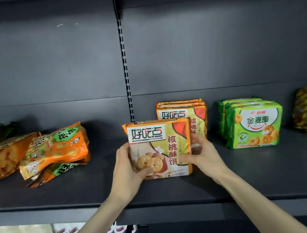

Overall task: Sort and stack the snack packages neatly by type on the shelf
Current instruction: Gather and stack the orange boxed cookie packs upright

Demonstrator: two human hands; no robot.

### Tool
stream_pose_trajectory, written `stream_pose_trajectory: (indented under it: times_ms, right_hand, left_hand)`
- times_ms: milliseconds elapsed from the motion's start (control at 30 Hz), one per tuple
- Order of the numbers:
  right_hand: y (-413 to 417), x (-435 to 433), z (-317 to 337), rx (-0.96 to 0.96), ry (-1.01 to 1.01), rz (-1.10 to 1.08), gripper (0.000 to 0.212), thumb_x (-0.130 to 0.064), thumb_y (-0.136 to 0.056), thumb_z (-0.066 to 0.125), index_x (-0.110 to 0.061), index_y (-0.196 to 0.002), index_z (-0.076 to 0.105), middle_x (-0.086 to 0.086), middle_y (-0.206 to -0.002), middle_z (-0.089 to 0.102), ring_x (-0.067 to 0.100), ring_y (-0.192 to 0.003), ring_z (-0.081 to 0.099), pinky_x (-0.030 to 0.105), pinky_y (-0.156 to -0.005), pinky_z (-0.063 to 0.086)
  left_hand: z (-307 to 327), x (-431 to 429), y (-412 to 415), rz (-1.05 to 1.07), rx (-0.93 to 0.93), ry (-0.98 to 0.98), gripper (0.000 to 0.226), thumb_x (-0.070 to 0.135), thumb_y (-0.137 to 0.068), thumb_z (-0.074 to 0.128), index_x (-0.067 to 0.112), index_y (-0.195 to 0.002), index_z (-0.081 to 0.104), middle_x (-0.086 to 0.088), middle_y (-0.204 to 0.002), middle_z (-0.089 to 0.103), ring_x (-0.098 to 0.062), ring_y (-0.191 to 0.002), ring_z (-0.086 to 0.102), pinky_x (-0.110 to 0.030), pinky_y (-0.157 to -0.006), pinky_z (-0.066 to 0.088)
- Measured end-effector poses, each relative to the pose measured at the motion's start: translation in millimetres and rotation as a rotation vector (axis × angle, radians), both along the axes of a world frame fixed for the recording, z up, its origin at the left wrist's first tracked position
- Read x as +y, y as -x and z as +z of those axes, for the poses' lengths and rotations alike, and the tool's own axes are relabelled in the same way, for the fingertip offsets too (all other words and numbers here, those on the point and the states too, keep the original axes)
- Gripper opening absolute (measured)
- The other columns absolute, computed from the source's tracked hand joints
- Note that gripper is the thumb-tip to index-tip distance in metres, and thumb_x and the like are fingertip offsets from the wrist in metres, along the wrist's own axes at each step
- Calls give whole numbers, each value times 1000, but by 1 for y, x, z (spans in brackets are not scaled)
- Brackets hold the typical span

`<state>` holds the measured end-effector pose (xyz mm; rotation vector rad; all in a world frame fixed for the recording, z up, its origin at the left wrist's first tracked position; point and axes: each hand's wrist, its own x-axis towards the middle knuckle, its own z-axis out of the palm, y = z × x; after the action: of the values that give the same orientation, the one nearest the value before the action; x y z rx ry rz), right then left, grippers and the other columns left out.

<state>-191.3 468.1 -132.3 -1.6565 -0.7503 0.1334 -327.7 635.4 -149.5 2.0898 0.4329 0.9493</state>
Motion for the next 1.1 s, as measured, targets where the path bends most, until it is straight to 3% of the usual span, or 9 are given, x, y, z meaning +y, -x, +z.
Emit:
stream_pose_trajectory:
  times_ms: [133, 267, 400, 467, 533, 600, 700, 900, 1100]
  right_hand:
    - [-20, -23, 3, -59, -41, -101, 46, 1, -75, 74, -22, -110, 52, -12, -99, 62, 4, -90, 59, 19, -74, 49]
    - [-46, -34, 3, -75, -60, -135, 44, 6, -78, 69, -18, -112, 53, -9, -105, 61, 13, -99, 60, 28, -82, 53]
    - [-64, -32, 7, -35, 73, -99, 70, 3, -75, 74, -14, -133, 39, -19, -105, 51, 16, -115, 52, 16, -71, 47]
    - [-70, -29, 8, 1, 164, -41, 93, 2, -72, 77, -14, -145, 21, -19, -105, 47, 9, -108, 51, 15, -76, 45]
    - [-76, -26, 10, 35, 216, 36, 106, 3, -71, 78, -17, -149, 8, -17, -106, 50, 0, -94, 54, 10, -70, 48]
    - [-84, -23, 11, 43, 217, 76, 108, 6, -69, 78, -21, -149, 10, -15, -108, 56, -5, -90, 57, 6, -63, 48]
    - [-94, -21, 12, 32, 206, 87, 98, 10, -68, 76, -21, -144, 22, -12, -108, 61, -10, -84, 64, 7, -63, 49]
    - [-114, -20, 17, 49, 253, 128, 110, 8, -63, 81, -25, -146, 17, -9, -115, 61, -1, -98, 62, 12, -68, 52]
    - [-129, -18, 16, 114, 254, 178, 114, 9, -59, 82, -28, -144, 17, -3, -118, 63, 8, -105, 63, 18, -73, 54]
  left_hand:
    - [3, -9, -36, -123, -38, -42, 65, 7, -72, 79, 30, -114, 35, 2, -125, 47, -4, -110, 49, -10, -83, 47]
    - [8, -10, -68, -140, 2, -106, 64, 12, -73, 79, 22, -121, 37, -1, -131, 43, -11, -118, 47, -28, -92, 48]
    - [5, 0, -91, -100, 51, -101, 103, 18, -62, 87, 21, -140, 20, 0, -143, 25, -17, -133, 33, -48, -107, 39]
    - [5, 8, -99, -215, 137, 68, 131, 20, -57, 90, 25, -149, -4, 4, -149, 22, -15, -137, 28, -45, -112, 32]
    - [7, 17, -105, -342, 225, 171, 142, 24, -51, 92, 31, -148, -12, 5, -147, 36, -14, -132, 42, -45, -107, 40]
    - [9, 21, -110, -468, 253, 226, 131, 13, -56, 90, 31, -148, -2, 10, -129, 54, -7, -114, 57, -33, -89, 55]
    - [12, 17, -118, -546, 252, 229, 113, -3, -63, 83, 32, -143, 10, 14, -116, 57, 6, -99, 61, -17, -71, 54]
    - [10, 22, -134, -569, 259, 256, 126, -4, -60, 84, 34, -144, 0, 11, -121, 57, -3, -109, 60, -20, -81, 54]
    - [13, 23, -143, -588, 279, 289, 122, -11, -62, 80, 33, -143, 2, 8, -120, 58, -1, -103, 61, -15, -73, 53]
